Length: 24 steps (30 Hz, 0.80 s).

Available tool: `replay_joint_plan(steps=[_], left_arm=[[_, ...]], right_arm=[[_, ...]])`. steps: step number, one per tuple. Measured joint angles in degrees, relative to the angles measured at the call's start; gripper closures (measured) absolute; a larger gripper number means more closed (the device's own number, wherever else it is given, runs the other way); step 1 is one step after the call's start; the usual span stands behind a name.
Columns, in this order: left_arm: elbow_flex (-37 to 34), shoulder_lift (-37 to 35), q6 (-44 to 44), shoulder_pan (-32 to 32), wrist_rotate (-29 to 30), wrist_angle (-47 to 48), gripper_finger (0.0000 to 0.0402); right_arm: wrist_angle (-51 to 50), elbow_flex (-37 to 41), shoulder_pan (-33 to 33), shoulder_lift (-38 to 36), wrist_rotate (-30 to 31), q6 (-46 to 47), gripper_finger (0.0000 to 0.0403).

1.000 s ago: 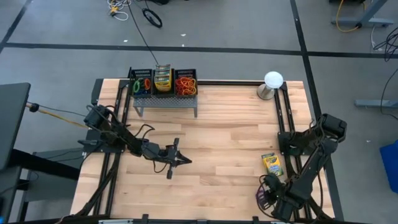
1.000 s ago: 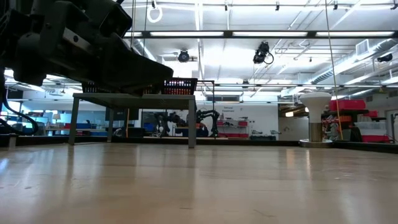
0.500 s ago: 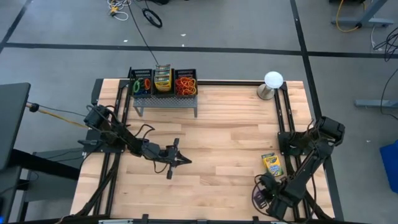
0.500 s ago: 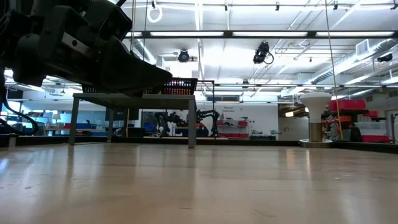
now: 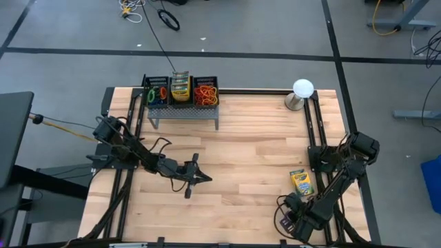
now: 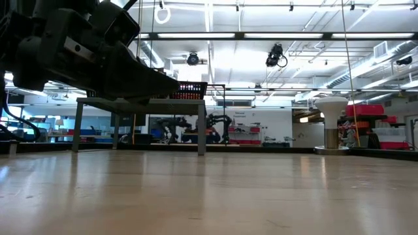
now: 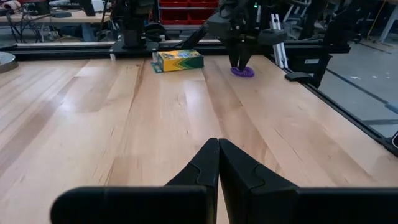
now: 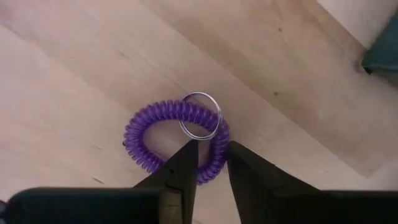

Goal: Pick & Place Office Desk Supplies
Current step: Put the violet spiral keychain into the left bin

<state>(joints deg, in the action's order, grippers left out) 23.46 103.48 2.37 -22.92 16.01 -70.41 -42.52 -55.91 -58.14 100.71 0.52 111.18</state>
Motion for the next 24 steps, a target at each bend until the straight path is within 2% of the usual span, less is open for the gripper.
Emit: replay_joint_plan(steps=[5,7,11,15,19,24], left_arm=[[0.00,0.00,0.82,0.00,0.97,-0.46,0.0388],[-0.54,0.00,0.52,-0.01,3.71,-2.89,0.0392],[-3.15,-0.02,0.69,0.02,6.05,-8.82,0.0396],[-6.13,-0.02,0.66,-0.83,7.03,-12.91,0.0396],[-9.25,-0.02,-1.65,-3.02,11.62,-18.92,0.0396],[-14.16,-3.92,-2.33,-4.50,20.05,-19.71,0.0396]], right_arm=[[-2.00,-0.56,1.12,0.07,0.17,-5.54,0.0376],[-5.59,-1.87,1.64,0.36,4.57,-7.45,0.0391],[-12.58,-5.46,2.26,0.31,13.81,-9.32,0.0381],[-15.75,-6.09,3.26,0.24,27.66,-11.12,0.0393],[-14.46,-4.83,6.09,0.24,38.94,-14.05,0.0394],[-5.76,-2.49,13.27,0.22,49.93,-25.29,0.0390]])
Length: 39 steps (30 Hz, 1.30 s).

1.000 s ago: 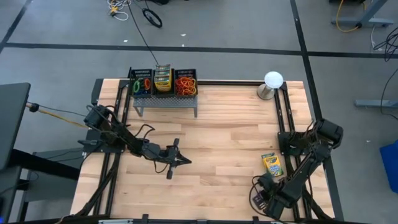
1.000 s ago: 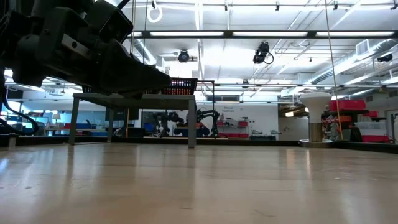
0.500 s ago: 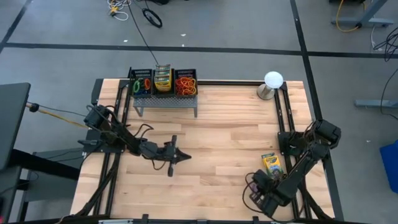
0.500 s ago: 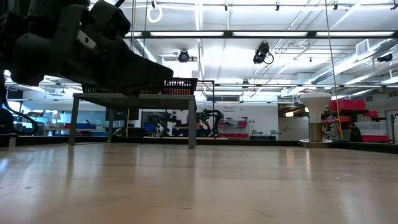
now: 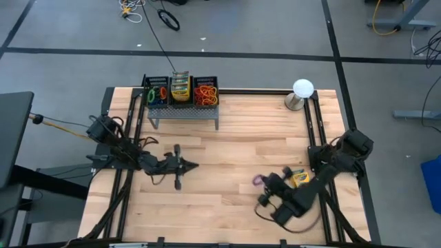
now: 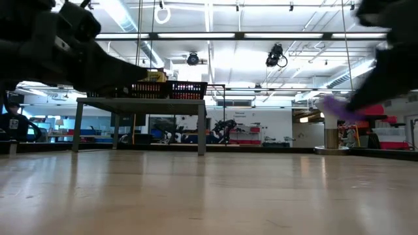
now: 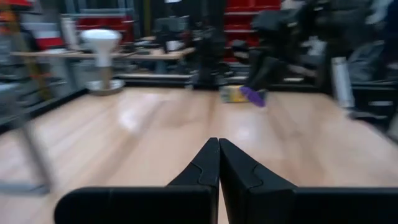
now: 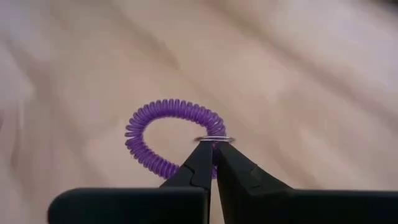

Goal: Pick & Place Office Desk Supplies
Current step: Put the violet spiral keychain into the left bin

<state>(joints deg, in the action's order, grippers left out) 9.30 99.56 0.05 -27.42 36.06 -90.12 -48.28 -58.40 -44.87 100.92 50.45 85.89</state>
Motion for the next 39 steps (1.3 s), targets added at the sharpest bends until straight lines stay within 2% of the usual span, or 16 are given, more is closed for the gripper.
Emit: replay_joint_plan(steps=[4,7,11,17,24,29,33,39], left_arm=[[-5.28,-6.25,-0.79,0.15,4.17,0.06,0.0396],[-8.97,-10.80,-1.07,0.03,7.09,0.69,0.0395],[-8.81,-14.76,-1.28,-0.11,8.59,8.10,0.0388],[-4.00,-15.18,3.89,0.00,9.34,17.79,0.0324],[3.90,-14.69,4.15,0.00,9.99,27.89,0.0225],[7.24,-14.56,4.66,0.02,12.52,33.99,0.0173],[8.09,-13.98,5.14,0.02,14.46,34.73,0.0157],[8.15,-13.87,6.26,0.15,15.37,34.62,0.0166]], right_arm=[[16.47,2.02,7.25,0.02,5.80,-19.16,0.0390],[34.32,4.86,13.28,0.02,6.69,-36.36,0.0391],[58.43,8.92,20.68,0.03,5.43,-55.10,0.0391],[79.64,9.08,28.00,4.38,3.50,-74.19,0.0391],[83.69,0.28,30.61,14.34,2.31,-82.14,0.0391],[84.29,-3.71,30.52,16.89,2.21,-83.37,0.0391],[84.84,-4.63,30.07,16.94,2.05,-84.20,0.0391],[88.44,-4.69,28.59,16.94,0.37,-85.73,0.0391]])
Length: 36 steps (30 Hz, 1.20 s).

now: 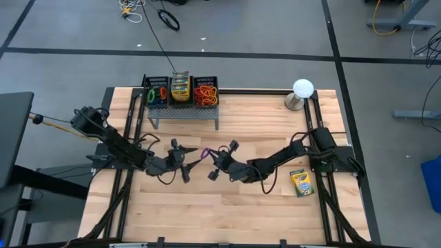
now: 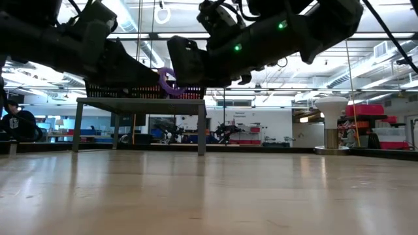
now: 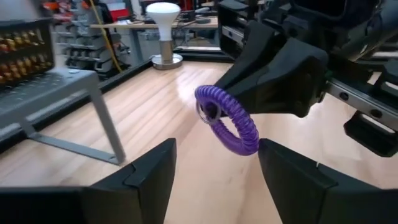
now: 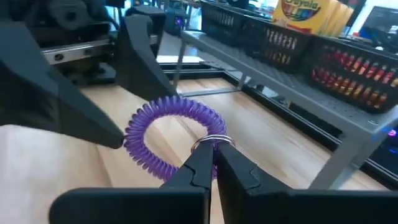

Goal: Pick & Place Office Desk Supplies
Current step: Put the violet spiral keychain into the left bin

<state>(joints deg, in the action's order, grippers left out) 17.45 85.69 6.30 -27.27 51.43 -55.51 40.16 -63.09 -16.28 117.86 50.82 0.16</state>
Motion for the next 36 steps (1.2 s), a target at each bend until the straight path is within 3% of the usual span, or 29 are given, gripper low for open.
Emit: replay_joint_plan(steps=[5,13,25,30,36], left_arm=[[0.41,0.00,2.07,0.00,-3.58,-0.48,0.0170],[2.82,0.31,-0.56,1.16,-1.18,0.13,0.0186],[2.82,0.31,-3.77,0.85,-0.38,0.29,0.0381],[2.82,0.31,-4.39,0.48,-0.11,0.22,0.0378],[2.82,0.08,-6.42,0.46,1.59,0.32,0.0383]], right_arm=[[2.45,0.00,-0.32,0.00,-0.49,-0.07,0.0391],[4.21,0.00,-0.63,0.00,-3.70,-0.99,0.0391],[5.64,0.00,-2.11,0.00,-3.70,-2.51,0.0391],[5.55,0.00,-2.26,0.00,-3.70,-4.03,0.0381],[5.33,0.02,-3.70,-0.16,-2.14,-5.90,0.0323]])
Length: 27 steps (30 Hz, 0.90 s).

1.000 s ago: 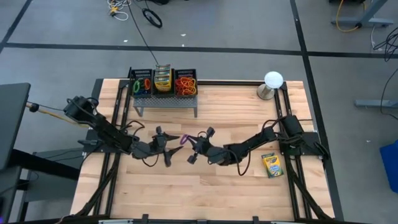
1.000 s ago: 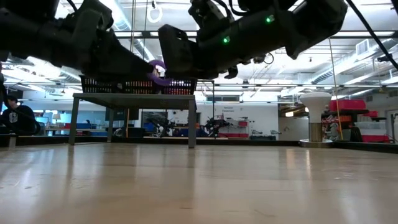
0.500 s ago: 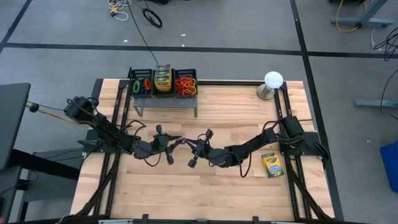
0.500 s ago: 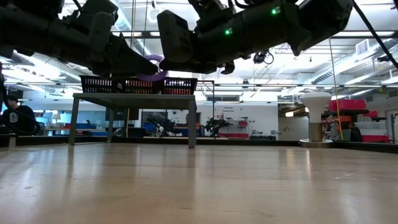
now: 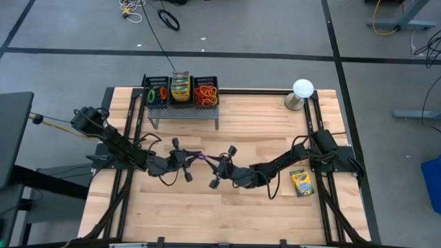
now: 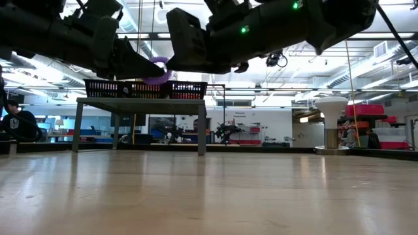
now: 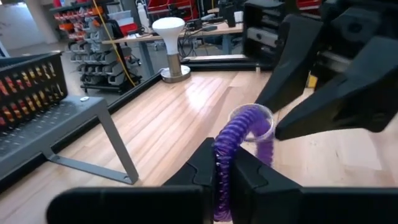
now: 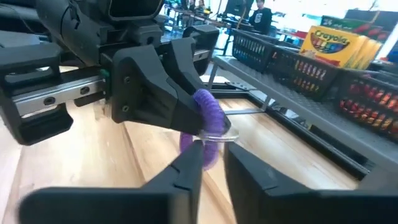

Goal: Pick & Place Office Desk Supplies
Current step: Put the violet spiral keychain into the left bin

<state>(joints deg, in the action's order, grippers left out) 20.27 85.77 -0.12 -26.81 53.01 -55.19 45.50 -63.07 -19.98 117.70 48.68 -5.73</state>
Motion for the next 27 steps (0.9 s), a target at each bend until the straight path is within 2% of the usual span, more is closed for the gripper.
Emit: replay_joint_plan(steps=[7,11,15,19,22,27], left_arm=[[0.00,-2.92,-3.44,-1.06,2.35,0.36,0.0383],[-0.01,-5.49,-3.97,-1.40,3.89,2.95,0.0385],[-0.02,-9.58,-5.43,-1.36,4.48,5.74,0.0385],[-0.02,-16.68,-12.84,-1.33,8.66,6.37,0.0385],[1.66,-24.10,-20.23,-1.07,13.97,9.24,0.0385],[10.08,-35.78,-27.89,0.27,23.20,25.52,0.0385]], right_arm=[[-4.01,0.02,-3.13,-2.99,13.36,-2.71,0.0219],[-12.52,0.02,-4.56,-5.71,11.02,-0.65,0.0197],[-23.00,0.07,-5.03,-6.16,4.91,6.25,0.0233],[-28.04,2.40,-4.55,-6.13,-0.47,13.65,0.0321],[-27.40,5.32,-4.51,-6.04,-0.89,15.22,0.0387],[-23.06,8.73,-4.55,-6.04,-1.27,16.94,0.0380]])
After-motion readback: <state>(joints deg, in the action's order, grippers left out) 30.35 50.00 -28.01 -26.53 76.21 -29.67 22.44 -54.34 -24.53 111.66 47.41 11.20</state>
